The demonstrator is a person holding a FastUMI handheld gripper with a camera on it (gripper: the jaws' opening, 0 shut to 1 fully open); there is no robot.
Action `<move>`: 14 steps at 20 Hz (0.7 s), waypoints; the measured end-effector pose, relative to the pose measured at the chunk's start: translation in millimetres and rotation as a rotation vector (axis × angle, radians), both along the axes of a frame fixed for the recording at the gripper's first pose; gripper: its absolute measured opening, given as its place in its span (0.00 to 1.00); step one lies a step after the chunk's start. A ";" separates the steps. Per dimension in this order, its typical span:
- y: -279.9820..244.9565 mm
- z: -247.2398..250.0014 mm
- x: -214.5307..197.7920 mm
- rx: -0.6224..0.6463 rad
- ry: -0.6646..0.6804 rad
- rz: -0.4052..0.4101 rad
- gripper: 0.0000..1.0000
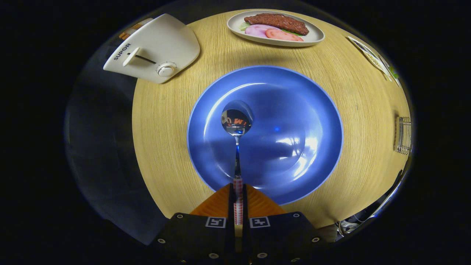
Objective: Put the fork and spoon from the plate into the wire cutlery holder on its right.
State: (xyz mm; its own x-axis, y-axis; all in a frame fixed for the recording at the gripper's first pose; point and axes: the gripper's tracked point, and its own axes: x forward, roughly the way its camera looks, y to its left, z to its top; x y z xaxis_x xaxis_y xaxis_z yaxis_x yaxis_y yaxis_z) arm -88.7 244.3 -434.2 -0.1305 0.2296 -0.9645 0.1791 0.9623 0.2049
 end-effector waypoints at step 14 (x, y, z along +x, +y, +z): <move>-200.0 94.0 -25.8 -0.072 -0.129 -0.045 0.09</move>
